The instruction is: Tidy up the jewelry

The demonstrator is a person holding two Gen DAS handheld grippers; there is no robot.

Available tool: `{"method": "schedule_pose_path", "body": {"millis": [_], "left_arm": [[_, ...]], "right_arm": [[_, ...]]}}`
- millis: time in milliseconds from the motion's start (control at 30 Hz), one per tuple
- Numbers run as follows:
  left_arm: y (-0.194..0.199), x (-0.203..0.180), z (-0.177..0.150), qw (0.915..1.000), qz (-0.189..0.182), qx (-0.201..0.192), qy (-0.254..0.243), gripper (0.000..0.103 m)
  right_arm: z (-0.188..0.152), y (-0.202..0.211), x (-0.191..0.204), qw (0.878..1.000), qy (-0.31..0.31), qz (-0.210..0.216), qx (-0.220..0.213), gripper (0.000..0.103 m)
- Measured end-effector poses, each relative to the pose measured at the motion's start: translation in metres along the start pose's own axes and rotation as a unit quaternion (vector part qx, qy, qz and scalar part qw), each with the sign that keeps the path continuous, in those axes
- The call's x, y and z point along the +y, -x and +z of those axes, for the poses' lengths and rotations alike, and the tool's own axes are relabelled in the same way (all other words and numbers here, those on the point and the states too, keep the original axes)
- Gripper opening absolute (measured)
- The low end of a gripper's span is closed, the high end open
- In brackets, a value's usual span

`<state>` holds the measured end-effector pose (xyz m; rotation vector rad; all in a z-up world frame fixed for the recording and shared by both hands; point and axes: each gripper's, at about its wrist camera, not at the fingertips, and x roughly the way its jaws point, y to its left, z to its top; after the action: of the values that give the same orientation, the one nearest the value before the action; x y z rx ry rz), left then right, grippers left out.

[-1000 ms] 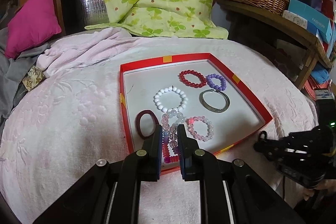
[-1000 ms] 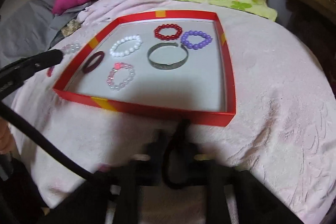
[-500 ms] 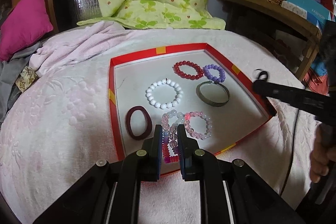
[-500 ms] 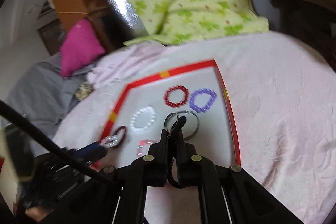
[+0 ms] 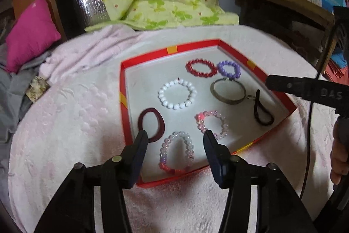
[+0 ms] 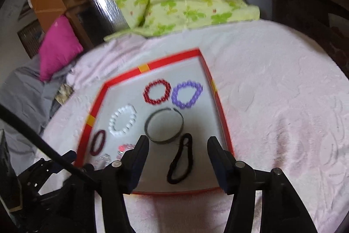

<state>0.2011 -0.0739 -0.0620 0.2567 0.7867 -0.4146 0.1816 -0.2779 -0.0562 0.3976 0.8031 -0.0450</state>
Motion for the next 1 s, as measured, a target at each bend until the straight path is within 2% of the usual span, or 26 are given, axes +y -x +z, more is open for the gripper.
{"method": "schedule_pose_path", "body": {"millis": [133, 267, 400, 500, 667, 1000], "left_arm": [[0.031, 0.005, -0.004, 0.9993, 0.025, -0.02, 0.021, 0.064], [0.068, 0.008, -0.006, 0.9981, 0.04, -0.035, 0.031, 0.066], [0.111, 0.009, -0.012, 0.9943, 0.08, -0.066, 0.025, 0.08], [0.142, 0.01, -0.018, 0.9906, 0.103, -0.086, 0.027, 0.082], [0.177, 0.01, -0.028, 0.9881, 0.115, -0.096, 0.034, 0.084], [0.218, -0.002, -0.036, 0.9854, 0.118, -0.119, 0.028, 0.084]], "right_arm": [[-0.008, 0.039, 0.003, 0.998, 0.004, 0.019, -0.051, 0.059], [-0.018, 0.074, 0.023, 0.996, 0.04, 0.015, -0.073, 0.059], [-0.036, 0.109, 0.044, 0.995, 0.06, 0.012, -0.077, 0.061], [-0.048, 0.131, 0.057, 0.994, 0.074, 0.001, -0.078, 0.061], [-0.063, 0.159, 0.075, 0.993, 0.087, -0.004, -0.083, 0.061], [-0.079, 0.186, 0.099, 0.991, 0.095, 0.002, -0.092, 0.061]]}}
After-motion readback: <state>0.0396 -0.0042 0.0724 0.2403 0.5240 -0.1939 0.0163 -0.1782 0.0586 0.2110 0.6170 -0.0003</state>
